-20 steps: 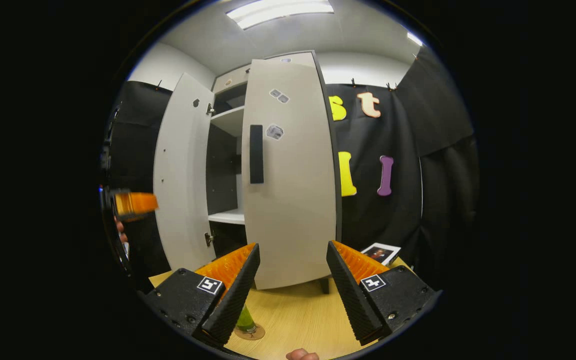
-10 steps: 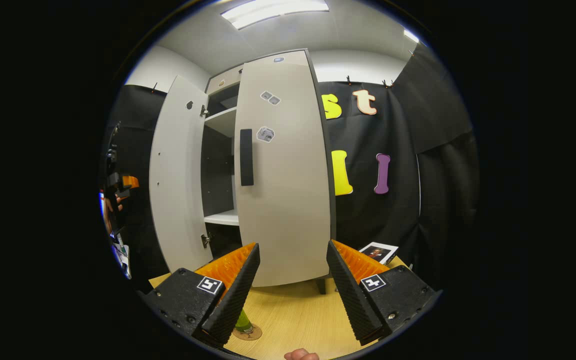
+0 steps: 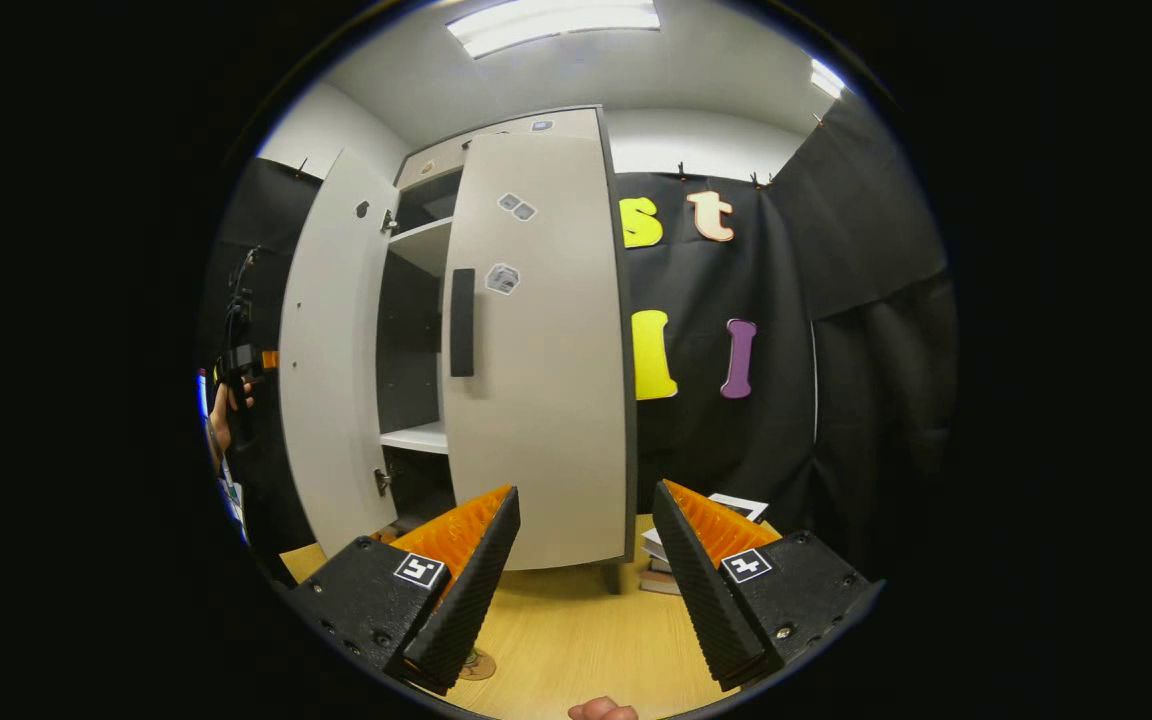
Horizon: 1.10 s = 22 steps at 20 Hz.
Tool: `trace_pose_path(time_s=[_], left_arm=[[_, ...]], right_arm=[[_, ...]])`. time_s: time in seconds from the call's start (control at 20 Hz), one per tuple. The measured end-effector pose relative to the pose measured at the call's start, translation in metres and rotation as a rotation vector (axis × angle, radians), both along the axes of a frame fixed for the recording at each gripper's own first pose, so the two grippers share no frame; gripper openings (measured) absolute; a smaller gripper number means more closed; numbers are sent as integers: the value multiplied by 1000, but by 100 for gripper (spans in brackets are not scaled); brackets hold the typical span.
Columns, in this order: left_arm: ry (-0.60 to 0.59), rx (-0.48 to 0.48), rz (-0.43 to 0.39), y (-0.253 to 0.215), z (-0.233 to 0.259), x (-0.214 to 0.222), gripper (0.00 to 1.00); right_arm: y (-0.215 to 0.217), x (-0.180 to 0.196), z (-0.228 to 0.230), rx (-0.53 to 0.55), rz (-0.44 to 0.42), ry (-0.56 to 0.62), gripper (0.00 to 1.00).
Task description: Grasp the bottle in the cabinet with the left hand and place it on the coaster, then close the right door with the right hand and the left door with the left hand.
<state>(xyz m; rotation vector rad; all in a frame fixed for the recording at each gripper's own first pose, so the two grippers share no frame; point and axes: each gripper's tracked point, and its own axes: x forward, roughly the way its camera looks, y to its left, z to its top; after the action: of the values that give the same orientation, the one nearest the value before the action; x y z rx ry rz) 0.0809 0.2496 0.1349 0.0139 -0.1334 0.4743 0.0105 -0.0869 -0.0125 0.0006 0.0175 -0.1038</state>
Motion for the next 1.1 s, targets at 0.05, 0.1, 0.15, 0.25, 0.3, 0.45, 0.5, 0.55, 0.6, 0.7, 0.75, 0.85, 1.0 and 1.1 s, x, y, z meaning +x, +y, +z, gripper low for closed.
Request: trace_pose_path(time_s=[0.05, 0.1, 0.15, 0.25, 0.3, 0.45, 0.5, 0.55, 0.6, 0.7, 0.75, 0.85, 1.0, 1.1], left_arm=[[0, -16, -13, -1, -2, 1, 93], [7, -24, -22, -3, -5, 1, 93], [9, -18, -29, -6, -3, 0, 93], [18, -4, -41, -15, -3, 0, 93], [21, -1, -54, -22, -4, -1, 93], [44, 14, -147, -53, -10, 4, 93], [57, 23, -182, -64, -13, 7, 93], [66, 32, -216, -75, -14, 10, 93], [76, 32, -246, -85, -15, 14, 93], [88, 25, -305, -104, -19, 21, 93], [94, 19, -332, -113, -21, 25, 94], [107, 19, -400, -136, -27, 37, 94], [112, 13, -453, -164, -35, 50, 95], [115, 18, -456, -167, -36, 54, 95]], right_arm=[[0, 1, 0, 4, -1, -2, 83], [1, 3, 2, 5, 0, -4, 83], [2, 5, 3, 4, 2, -7, 83], [4, 7, 5, -5, 7, -14, 83], [4, 8, 6, -11, 3, -17, 83], [2, 8, 7, -17, -3, -18, 83], [3, 8, 7, -14, -3, -14, 83], [1, 10, 5, -14, -7, -10, 83], [0, 10, 5, -16, -14, -7, 83], [-1, 7, 5, -23, -35, -6, 83], [-4, 5, 7, -27, -46, -5, 83], [-7, 3, 9, -34, -66, -6, 83], [-11, -2, 13, -46, -105, -4, 83], [-12, -3, 15, -38, -127, -7, 83]])
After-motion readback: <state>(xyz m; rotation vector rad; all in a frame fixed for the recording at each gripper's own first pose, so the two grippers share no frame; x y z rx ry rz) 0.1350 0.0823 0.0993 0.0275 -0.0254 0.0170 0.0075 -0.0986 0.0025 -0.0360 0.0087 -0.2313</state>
